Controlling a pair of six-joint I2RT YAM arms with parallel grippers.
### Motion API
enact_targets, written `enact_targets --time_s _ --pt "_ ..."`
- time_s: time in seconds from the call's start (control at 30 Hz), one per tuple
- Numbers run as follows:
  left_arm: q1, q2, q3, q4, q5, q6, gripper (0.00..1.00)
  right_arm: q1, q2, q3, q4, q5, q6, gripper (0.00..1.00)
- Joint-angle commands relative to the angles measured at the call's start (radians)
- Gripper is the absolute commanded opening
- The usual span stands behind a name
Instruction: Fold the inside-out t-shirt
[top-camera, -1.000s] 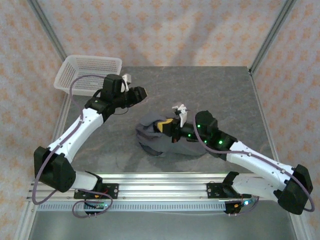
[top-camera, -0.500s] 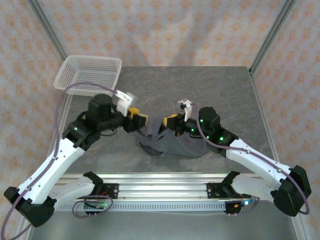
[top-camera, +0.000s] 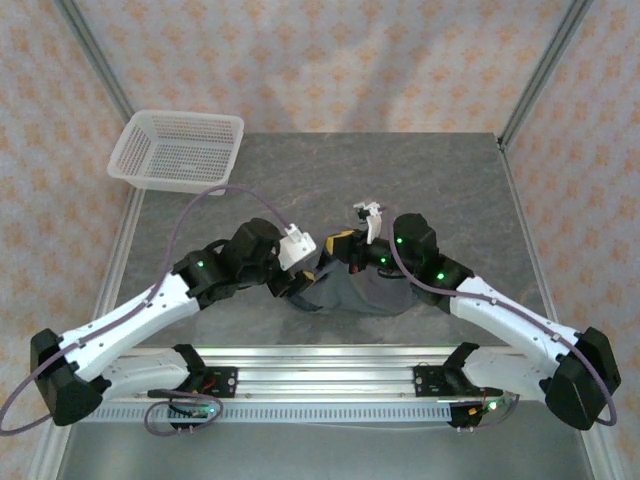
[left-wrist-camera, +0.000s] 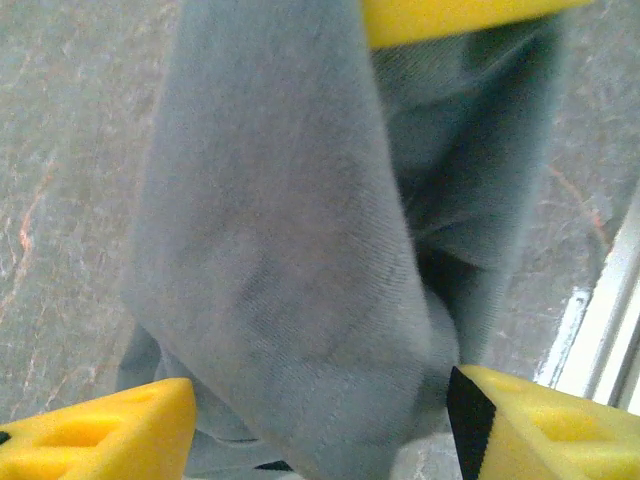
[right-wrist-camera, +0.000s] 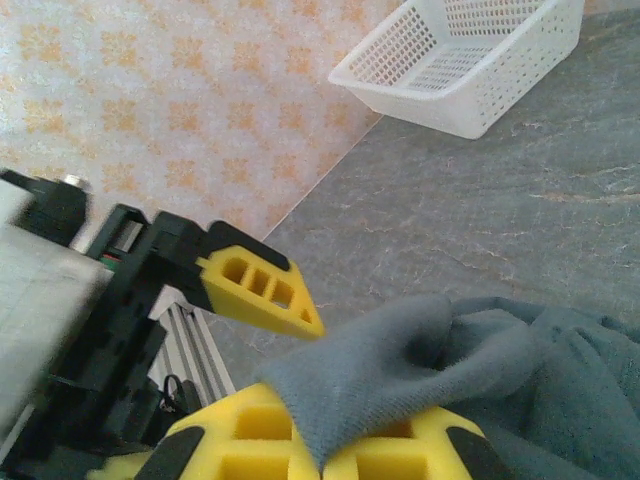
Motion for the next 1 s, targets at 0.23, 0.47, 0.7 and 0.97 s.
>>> enact_targets --time_s 0.23,0.47,0.7,0.97 --pt "-0.005 -0.026 0.025 0.009 -0.085 -0.023 0.20 -0.007 0.018 0.038 0.001 -0.005 0.008 0.00" --pt "-0.005 -0.121 0.080 0.070 0.044 -0.088 0.00 -0.008 0.015 -0.007 -0.009 0.043 -0.005 0.00" --pt "-0.003 -0.140 0.137 0.080 0.058 -0.141 0.00 -0.006 0.033 -0.053 -0.108 0.114 -0.057 0.25" --pt "-0.002 -0.102 0.159 0.072 0.046 -0.169 0.00 0.309 -0.205 -0.120 0.014 0.504 -0.337 0.55"
